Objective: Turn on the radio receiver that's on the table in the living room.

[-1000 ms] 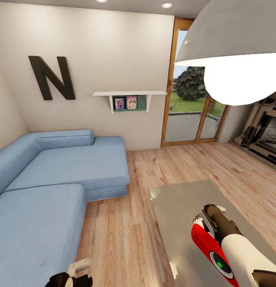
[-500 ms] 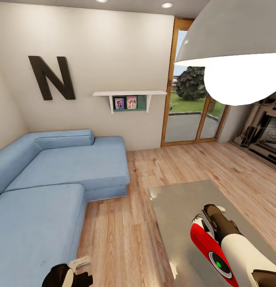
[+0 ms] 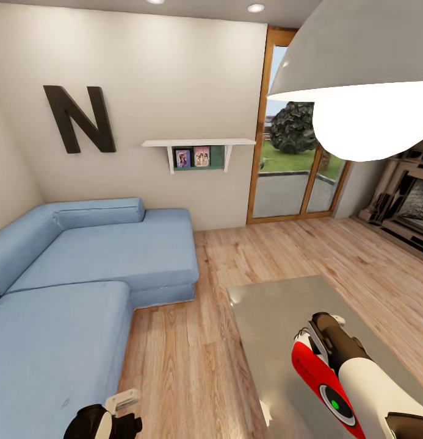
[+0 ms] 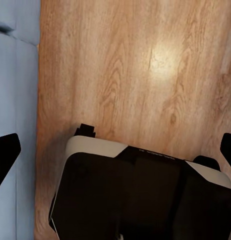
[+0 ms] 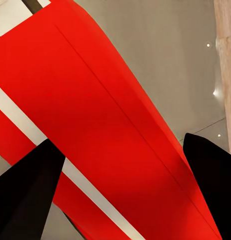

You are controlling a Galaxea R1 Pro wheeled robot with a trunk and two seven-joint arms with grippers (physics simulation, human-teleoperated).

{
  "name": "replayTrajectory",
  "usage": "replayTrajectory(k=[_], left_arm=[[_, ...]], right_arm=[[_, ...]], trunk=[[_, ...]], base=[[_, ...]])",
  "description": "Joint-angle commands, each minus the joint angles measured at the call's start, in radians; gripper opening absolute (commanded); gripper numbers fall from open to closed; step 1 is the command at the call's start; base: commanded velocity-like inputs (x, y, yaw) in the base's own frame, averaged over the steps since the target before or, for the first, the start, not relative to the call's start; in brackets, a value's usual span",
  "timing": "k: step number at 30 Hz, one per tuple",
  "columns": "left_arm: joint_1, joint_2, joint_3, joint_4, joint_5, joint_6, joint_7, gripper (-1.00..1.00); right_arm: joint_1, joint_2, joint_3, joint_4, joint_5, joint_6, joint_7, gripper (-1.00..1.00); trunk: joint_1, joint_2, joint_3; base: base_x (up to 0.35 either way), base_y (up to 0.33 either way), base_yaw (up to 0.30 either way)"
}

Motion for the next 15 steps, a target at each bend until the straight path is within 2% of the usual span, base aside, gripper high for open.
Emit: replayTrajectory(k=[1, 15], left_arm=[[0.0, 0.0, 0.0, 0.0, 0.001, 0.0, 0.0, 1.0], [0.0, 0.0, -0.001, -0.004, 0.002, 0.003, -0.003, 1.0]], right_arm=[[0.0, 0.0, 0.0, 0.0, 0.007, 0.001, 0.0, -1.0], [0.0, 0.003, 0.0, 0.0, 0.007, 0.001, 0.0, -1.0]], trunk=[[0.0, 0.0, 0.0], [0.0, 0.0, 0.0]], base=[[0.0, 0.0, 0.0], [0.0, 0.0, 0.0]])
